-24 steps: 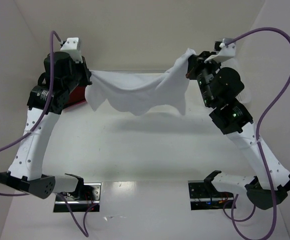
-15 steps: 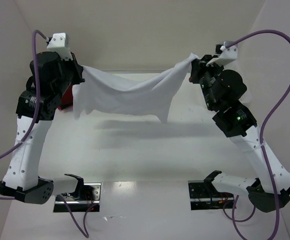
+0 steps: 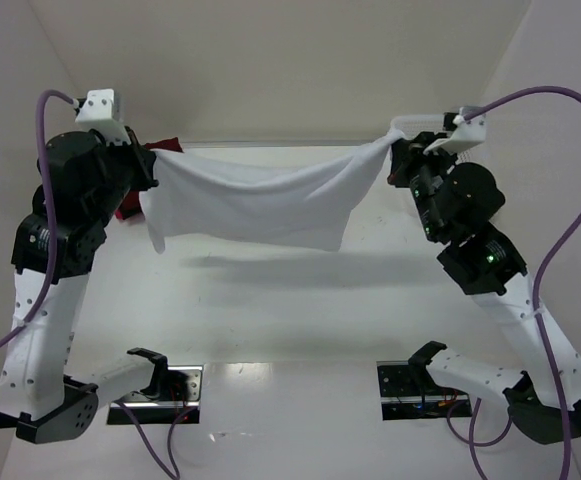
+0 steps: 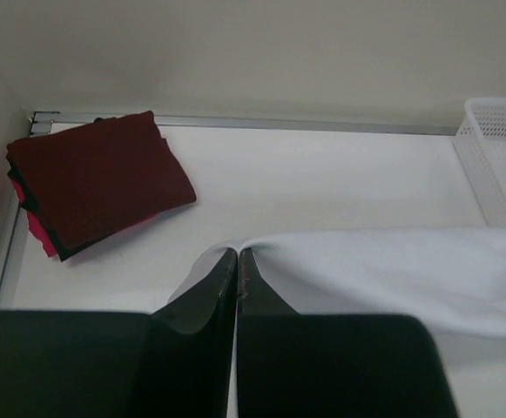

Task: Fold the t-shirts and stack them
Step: Flatten out the tshirt

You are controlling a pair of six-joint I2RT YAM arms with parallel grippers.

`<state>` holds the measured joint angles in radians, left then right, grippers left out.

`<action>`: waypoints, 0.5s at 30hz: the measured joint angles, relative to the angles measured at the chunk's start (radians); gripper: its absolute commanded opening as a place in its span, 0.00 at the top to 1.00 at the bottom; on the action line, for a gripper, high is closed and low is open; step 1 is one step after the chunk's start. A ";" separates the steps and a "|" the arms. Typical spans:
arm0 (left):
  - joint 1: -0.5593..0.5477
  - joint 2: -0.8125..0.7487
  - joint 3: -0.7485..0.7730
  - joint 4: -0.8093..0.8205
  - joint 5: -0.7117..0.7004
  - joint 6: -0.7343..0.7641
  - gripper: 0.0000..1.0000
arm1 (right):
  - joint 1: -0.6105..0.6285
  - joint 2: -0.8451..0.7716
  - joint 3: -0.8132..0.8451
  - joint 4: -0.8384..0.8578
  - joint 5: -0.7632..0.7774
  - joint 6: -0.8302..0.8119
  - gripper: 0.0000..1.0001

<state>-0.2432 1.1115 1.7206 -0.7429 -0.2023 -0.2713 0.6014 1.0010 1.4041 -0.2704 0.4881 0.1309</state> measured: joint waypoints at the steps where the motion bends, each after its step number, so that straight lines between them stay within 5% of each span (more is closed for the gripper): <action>1: 0.000 -0.007 -0.018 0.001 0.004 -0.002 1.00 | 0.000 0.006 -0.019 -0.001 -0.011 0.010 1.00; 10: 0.001 0.063 -0.156 0.019 0.053 -0.043 1.00 | 0.000 0.313 -0.055 0.001 -0.148 0.063 1.00; 15: 0.044 0.277 0.035 0.004 0.068 -0.040 1.00 | -0.041 0.606 0.185 -0.049 -0.208 0.080 1.00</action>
<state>-0.1997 1.3881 1.7559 -0.7385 -0.1343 -0.3108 0.5606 1.6074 1.5896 -0.3198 0.2797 0.2105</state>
